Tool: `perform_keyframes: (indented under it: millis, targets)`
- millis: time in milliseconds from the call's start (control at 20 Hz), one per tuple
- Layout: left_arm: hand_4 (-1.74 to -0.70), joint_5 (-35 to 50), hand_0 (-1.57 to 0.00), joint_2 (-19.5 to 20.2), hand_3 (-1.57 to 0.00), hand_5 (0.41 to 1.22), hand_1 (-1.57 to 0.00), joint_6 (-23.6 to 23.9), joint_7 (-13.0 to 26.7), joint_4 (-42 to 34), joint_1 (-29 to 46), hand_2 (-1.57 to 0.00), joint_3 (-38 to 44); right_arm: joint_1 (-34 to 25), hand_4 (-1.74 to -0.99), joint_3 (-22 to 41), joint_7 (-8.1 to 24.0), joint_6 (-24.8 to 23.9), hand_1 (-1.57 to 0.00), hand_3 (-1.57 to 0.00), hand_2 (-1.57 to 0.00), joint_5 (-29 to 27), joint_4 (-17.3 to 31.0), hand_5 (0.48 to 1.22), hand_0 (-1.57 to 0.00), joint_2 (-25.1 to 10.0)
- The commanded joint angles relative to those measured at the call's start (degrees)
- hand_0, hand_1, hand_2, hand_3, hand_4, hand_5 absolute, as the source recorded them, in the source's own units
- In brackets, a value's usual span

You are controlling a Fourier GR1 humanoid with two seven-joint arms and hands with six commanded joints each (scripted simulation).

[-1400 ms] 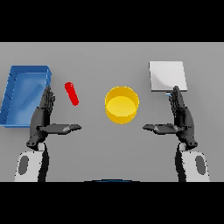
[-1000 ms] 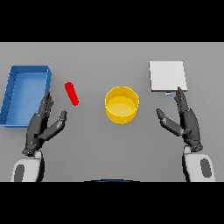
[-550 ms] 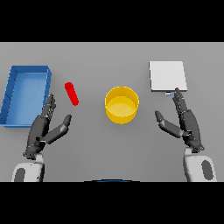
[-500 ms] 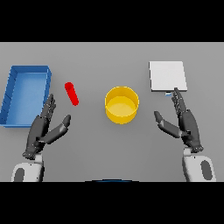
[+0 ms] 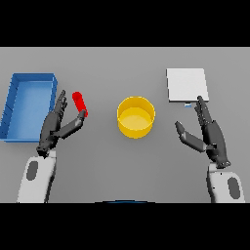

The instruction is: Pick up the red beaker and tilt it to pour out 1 green nut into yellow bowl. Pick up the yellow bowl and place it on the metallic measuring scale.

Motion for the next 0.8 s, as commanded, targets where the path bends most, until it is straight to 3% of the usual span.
perform_keyframes:
  millis: [0, 200, 450, 750]
  targets:
    - [-1.21, -0.22, 0.0, -0.12, 0.0, 0.646, 0.0, 0.53, -0.66, 2.02, -1.87, 0.0, 0.48, 0.22, -1.293, 0.31, -0.34, 0.1, 0.0, 0.0, 0.0, -0.01, -0.58, 0.618, 0.0, 0.24]
    - [-1.23, -0.3, 0.0, -0.72, 0.0, 0.635, 0.0, 1.18, -4.08, 8.62, -6.47, 0.0, 1.76, 0.03, -1.303, -0.02, -0.14, 0.4, 0.0, 0.0, 0.0, -0.15, -0.02, 0.631, 0.0, -0.19]
    - [-1.23, -2.95, 0.0, -0.86, 0.0, 0.647, 0.0, 3.25, -4.76, 16.58, -13.09, 0.0, 2.01, 0.03, -1.3, 0.09, -0.18, -0.32, 0.0, 0.0, 0.0, 1.12, 0.34, 0.638, 0.0, -0.34]
    - [-1.33, -1.79, 0.0, -1.96, 0.0, 0.709, 0.0, 3.73, -10.58, 22.74, -15.98, 0.0, 3.93, -1.11, -1.303, -0.03, 0.09, -0.78, 0.0, 0.0, 0.0, 1.1, 1.91, 0.646, 0.0, 0.44]
